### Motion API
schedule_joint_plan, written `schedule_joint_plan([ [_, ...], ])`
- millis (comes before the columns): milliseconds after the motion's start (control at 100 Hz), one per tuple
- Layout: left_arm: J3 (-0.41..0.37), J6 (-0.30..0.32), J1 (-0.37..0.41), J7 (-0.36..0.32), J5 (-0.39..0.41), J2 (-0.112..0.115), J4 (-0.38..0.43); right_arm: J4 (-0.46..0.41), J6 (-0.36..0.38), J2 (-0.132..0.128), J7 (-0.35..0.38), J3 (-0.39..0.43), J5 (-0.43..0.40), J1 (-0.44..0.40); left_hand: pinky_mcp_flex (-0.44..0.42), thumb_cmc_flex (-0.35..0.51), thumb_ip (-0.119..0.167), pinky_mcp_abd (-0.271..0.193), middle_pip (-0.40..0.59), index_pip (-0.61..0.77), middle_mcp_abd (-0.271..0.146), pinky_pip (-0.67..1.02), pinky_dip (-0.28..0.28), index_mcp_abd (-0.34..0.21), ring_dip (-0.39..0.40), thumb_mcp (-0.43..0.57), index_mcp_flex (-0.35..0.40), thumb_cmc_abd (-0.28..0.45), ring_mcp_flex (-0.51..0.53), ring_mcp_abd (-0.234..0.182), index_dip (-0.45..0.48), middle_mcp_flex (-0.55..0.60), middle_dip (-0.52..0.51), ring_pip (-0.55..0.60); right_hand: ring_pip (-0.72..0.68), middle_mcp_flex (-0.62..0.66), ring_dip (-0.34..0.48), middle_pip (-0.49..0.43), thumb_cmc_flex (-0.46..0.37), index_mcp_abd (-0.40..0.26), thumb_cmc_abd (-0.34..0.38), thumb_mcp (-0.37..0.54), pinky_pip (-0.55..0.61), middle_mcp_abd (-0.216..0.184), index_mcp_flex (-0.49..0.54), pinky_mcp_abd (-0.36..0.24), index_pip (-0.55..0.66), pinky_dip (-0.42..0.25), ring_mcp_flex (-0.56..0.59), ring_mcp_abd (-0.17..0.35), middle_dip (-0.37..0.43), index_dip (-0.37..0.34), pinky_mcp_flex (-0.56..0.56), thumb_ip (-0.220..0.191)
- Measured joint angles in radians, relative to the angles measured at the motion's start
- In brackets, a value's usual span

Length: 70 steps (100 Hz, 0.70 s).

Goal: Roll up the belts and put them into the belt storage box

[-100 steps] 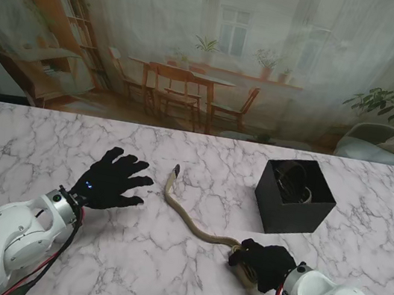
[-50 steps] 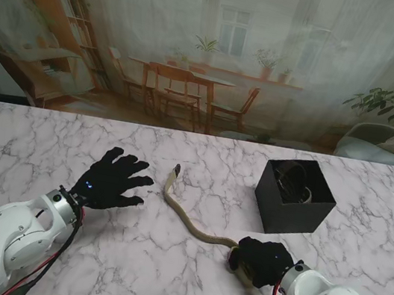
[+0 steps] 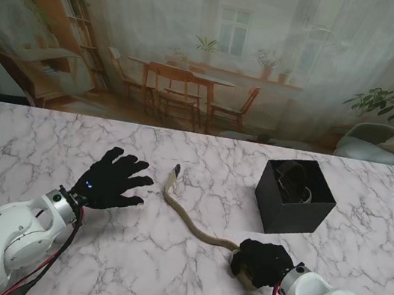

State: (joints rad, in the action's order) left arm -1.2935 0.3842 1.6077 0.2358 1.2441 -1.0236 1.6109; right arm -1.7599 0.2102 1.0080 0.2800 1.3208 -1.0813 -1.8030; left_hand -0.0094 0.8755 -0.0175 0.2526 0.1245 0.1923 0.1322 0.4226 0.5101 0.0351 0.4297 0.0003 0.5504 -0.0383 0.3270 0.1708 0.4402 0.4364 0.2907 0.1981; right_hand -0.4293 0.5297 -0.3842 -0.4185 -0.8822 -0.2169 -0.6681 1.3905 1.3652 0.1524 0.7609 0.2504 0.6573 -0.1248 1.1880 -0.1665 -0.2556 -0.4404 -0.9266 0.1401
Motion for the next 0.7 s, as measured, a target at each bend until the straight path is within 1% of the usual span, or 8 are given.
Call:
schedule_joint_plan([
  [80, 0.000, 0.000, 0.000, 0.000, 0.001, 0.000, 0.000, 0.001, -0.016, 0.001, -0.005, -0.004, 0.008, -0.001, 0.000, 0.000, 0.000, 0.000, 0.000, 0.000, 0.000, 0.000, 0.000, 0.000, 0.000, 0.000, 0.000, 0.000, 0.000, 0.000, 0.000, 0.000, 0.000, 0.000, -0.002, 0.017, 0.009, 0.016, 0.000, -0.016, 0.052, -0.002, -0.013, 0.002, 0.009, 0.009, 0.000, -0.133, 0.003, -0.012, 0.002, 0.011, -0.028, -0.025],
  [150, 0.000, 0.000, 0.000, 0.001, 0.001, 0.000, 0.000, 0.006, -0.020, 0.002, -0.029, -0.009, -0.003, -0.001, 0.000, 0.000, 0.000, 0.000, 0.000, 0.000, 0.000, 0.000, 0.000, 0.000, 0.000, 0.000, 0.000, 0.000, 0.000, 0.000, 0.000, 0.000, 0.000, 0.000, -0.015, 0.036, 0.010, 0.020, 0.000, -0.083, 0.052, -0.005, -0.009, -0.013, -0.036, 0.009, -0.017, -0.178, 0.009, -0.010, 0.008, 0.015, -0.053, -0.025],
  [210, 0.000, 0.001, 0.000, 0.001, 0.001, 0.000, 0.000, 0.015, -0.019, 0.003, -0.064, -0.012, -0.036, -0.001, 0.000, 0.000, 0.000, 0.000, 0.000, 0.000, 0.000, 0.000, 0.000, 0.000, 0.000, 0.000, 0.000, 0.000, 0.000, 0.000, 0.000, 0.000, 0.000, 0.000, -0.045, 0.073, 0.000, 0.032, 0.000, -0.154, 0.052, -0.006, 0.005, -0.049, -0.113, -0.004, -0.001, -0.213, 0.035, 0.013, 0.013, 0.067, -0.078, -0.035],
  [280, 0.000, 0.001, 0.000, 0.001, 0.001, 0.000, 0.000, 0.025, -0.017, 0.004, -0.092, -0.016, -0.063, -0.001, 0.000, 0.000, 0.000, 0.000, 0.000, 0.000, 0.000, 0.000, 0.000, 0.000, 0.000, 0.000, 0.000, 0.000, 0.000, 0.000, 0.000, 0.000, 0.000, 0.000, -0.086, 0.103, -0.026, 0.050, 0.011, -0.202, 0.052, -0.006, 0.037, -0.077, -0.171, -0.016, 0.022, -0.239, 0.058, 0.027, 0.014, 0.100, -0.098, -0.035],
  [380, 0.000, 0.002, 0.000, 0.001, 0.001, 0.000, 0.000, 0.036, -0.017, 0.004, -0.114, -0.024, -0.079, 0.002, 0.000, 0.000, 0.000, 0.000, 0.000, 0.000, 0.000, 0.000, 0.000, 0.000, 0.000, 0.000, 0.000, 0.000, 0.000, 0.000, 0.000, 0.000, 0.000, 0.000, -0.217, 0.153, -0.087, 0.060, 0.030, -0.229, 0.054, -0.011, 0.119, -0.077, -0.207, -0.039, 0.042, -0.288, 0.079, 0.045, 0.014, 0.124, -0.124, -0.048],
  [490, 0.002, 0.003, 0.000, 0.000, 0.002, 0.000, 0.000, 0.045, -0.019, 0.004, -0.127, -0.033, -0.093, 0.006, 0.000, 0.000, 0.000, 0.000, 0.000, 0.000, 0.000, 0.000, 0.000, 0.000, 0.000, 0.000, 0.000, 0.000, 0.000, 0.000, 0.000, 0.000, 0.000, 0.000, -0.335, 0.216, -0.107, 0.065, 0.030, -0.238, 0.054, -0.026, 0.177, -0.072, -0.246, -0.047, 0.047, -0.314, 0.091, 0.052, 0.014, 0.127, -0.140, -0.057],
  [650, 0.002, 0.004, -0.001, 0.000, 0.002, 0.000, 0.000, 0.063, -0.019, 0.004, -0.178, -0.048, -0.145, 0.014, 0.000, 0.000, 0.000, 0.000, 0.000, 0.000, 0.000, 0.000, 0.000, 0.000, 0.000, 0.000, 0.000, 0.000, 0.000, 0.000, 0.000, 0.000, 0.000, 0.000, -0.389, 0.265, -0.115, 0.065, 0.053, -0.249, 0.058, -0.067, 0.202, -0.067, -0.246, -0.054, 0.054, -0.316, 0.095, 0.062, 0.014, 0.127, -0.147, -0.068],
  [700, 0.002, 0.004, -0.001, 0.000, 0.002, 0.001, 0.000, 0.064, -0.020, 0.003, -0.178, -0.050, -0.145, 0.016, 0.000, 0.000, 0.000, 0.000, 0.000, 0.000, 0.000, 0.000, 0.000, 0.000, 0.000, 0.000, 0.000, 0.000, 0.000, 0.000, 0.000, 0.000, 0.000, 0.000, -0.390, 0.275, -0.115, 0.065, 0.070, -0.249, 0.058, -0.121, 0.202, -0.067, -0.248, -0.073, 0.054, -0.316, 0.095, 0.083, 0.027, 0.132, -0.147, -0.071],
])
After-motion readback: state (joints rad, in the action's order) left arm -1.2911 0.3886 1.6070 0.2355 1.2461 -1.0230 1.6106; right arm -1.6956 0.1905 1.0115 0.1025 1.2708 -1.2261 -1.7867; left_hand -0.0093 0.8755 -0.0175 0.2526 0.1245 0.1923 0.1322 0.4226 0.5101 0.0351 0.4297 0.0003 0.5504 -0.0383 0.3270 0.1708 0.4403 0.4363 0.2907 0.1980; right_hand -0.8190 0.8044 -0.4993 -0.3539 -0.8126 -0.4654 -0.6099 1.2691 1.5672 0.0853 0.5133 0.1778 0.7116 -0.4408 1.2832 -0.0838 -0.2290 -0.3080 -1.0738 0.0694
